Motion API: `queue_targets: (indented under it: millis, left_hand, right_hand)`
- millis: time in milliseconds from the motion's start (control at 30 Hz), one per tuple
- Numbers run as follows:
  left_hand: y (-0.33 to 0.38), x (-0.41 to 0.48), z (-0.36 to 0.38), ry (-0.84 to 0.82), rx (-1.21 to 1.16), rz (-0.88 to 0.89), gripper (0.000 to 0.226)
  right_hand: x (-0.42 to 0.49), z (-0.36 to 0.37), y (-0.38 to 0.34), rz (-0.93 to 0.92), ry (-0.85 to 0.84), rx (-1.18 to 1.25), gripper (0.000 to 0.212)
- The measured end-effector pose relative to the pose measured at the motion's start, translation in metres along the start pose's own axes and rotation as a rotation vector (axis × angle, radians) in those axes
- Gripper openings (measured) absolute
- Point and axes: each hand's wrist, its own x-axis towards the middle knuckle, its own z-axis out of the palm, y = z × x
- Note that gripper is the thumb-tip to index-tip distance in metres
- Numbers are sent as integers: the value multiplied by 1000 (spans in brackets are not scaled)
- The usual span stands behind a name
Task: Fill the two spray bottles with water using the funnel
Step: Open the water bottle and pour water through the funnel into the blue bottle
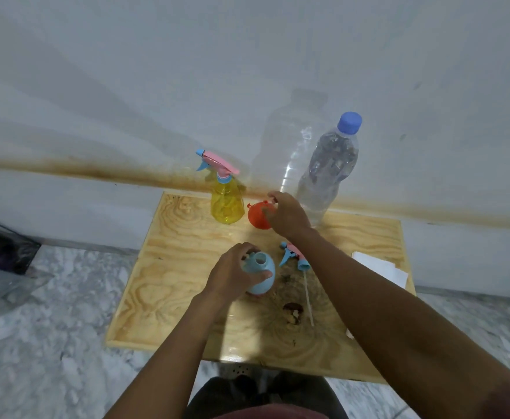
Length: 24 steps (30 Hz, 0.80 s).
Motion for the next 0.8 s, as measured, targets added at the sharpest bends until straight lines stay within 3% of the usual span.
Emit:
queue_targets:
  millis: [200,433,700,800]
  left_hand:
    - [2,2,-1,-22,2,-34,48]
    - [5,-3,0,-5,-26,-72,52]
    - [9,-11,1,5,-40,-63,50]
    - [10,-13,1,10,-45,-53,65]
  right_hand:
    - [34,24,17,6,-144,-183,38]
    - [30,31,24,26,-41,-119,23]
    - [-33,-19,0,-26,206,378,22]
    - [-59,-39,-10,29,249,516,22]
